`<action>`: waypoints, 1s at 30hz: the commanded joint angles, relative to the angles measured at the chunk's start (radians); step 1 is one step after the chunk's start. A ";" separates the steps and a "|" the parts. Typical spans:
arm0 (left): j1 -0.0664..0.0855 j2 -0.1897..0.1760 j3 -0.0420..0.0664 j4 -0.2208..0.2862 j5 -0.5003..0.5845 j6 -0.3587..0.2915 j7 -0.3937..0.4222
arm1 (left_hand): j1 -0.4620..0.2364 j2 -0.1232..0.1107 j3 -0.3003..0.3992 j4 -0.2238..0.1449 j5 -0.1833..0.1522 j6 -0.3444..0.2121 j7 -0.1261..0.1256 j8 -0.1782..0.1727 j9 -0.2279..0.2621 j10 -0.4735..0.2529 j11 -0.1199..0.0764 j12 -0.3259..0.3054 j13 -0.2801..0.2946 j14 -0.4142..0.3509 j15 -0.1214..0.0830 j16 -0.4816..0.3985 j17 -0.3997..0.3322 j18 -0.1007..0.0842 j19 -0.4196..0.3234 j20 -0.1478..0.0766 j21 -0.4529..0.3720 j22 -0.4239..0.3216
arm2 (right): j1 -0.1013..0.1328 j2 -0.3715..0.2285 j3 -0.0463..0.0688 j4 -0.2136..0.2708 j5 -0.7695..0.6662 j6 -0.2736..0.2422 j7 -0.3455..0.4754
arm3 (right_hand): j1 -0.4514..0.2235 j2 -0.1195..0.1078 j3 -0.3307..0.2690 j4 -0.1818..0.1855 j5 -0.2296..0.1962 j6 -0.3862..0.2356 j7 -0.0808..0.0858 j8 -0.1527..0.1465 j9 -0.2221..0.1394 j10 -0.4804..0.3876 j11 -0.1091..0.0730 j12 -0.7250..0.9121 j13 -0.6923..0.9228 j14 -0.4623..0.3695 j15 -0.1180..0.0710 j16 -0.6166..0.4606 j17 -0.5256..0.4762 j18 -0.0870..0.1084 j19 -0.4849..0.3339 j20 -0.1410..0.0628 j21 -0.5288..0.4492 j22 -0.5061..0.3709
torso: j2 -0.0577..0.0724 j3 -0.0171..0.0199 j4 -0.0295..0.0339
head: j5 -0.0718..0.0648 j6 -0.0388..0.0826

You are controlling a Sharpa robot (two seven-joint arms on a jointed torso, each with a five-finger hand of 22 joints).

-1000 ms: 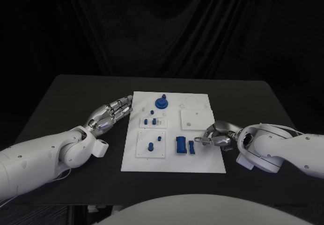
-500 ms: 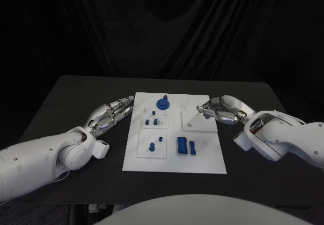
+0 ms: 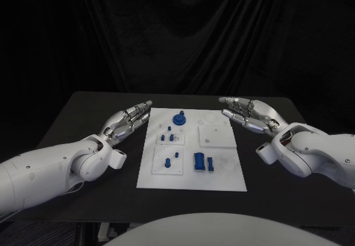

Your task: Assemble the parts on the task board

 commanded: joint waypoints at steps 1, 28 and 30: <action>-0.001 0.003 0.004 0.004 0.005 -0.015 -0.001 | -0.500 -0.060 0.059 -0.085 -0.186 -0.097 -0.054 -0.035 -0.029 -0.039 -0.046 -0.075 -0.026 -0.001 -0.044 -0.004 -0.002 -0.046 -0.009 -0.050 -0.011 -0.026 | -0.003 0.008 0.006 -0.002 0.008 -0.009 -0.007 | -0.371 -0.050 0.056 -0.089 -0.106 -0.120 -0.049 -0.094 -0.054 -0.051 -0.069 -0.089 -0.062 -0.064 -0.069 -0.046 -0.032 -0.053 -0.055 -0.090 -0.015 -0.042 | 0.003 0.0007 0.0004 | -0.002 0.008; -0.027 0.088 0.200 0.144 0.215 -0.676 -0.145 | -1.185 -0.183 0.059 -0.262 -0.442 -0.224 -0.054 -0.035 -0.029 -0.039 -0.046 -0.227 -0.026 -0.001 -0.044 -0.004 -0.002 -0.155 -0.009 -0.151 -0.011 -0.026 | -0.138 0.329 0.245 -0.188 0.599 -0.297 0.098 | -0.878 -0.152 0.167 -0.274 -0.251 -0.283 -0.049 -0.094 -0.166 -0.051 -0.212 -0.271 -0.189 -0.064 -0.208 -0.139 -0.032 -0.053 -0.055 -0.278 -0.015 -0.126 | -0.013 0.0526 -0.0747 | 0.037 0.272; -0.028 0.090 0.207 0.148 0.222 -0.696 -0.149 | -1.208 -0.183 0.059 -0.262 -0.451 -0.294 -0.054 -0.035 -0.029 -0.039 -0.046 -0.227 -0.026 -0.001 -0.044 -0.004 -0.002 -0.155 -0.009 -0.151 -0.011 -0.026 | -0.140 0.334 0.249 -0.191 0.608 -0.301 0.100 | -0.894 -0.152 0.167 -0.274 -0.323 -0.287 -0.049 -0.094 -0.166 -0.051 -0.212 -0.271 -0.189 -0.064 -0.208 -0.139 -0.032 -0.053 -0.055 -0.278 -0.015 -0.126 | -0.013 0.0526 -0.0748 | 0.037 0.273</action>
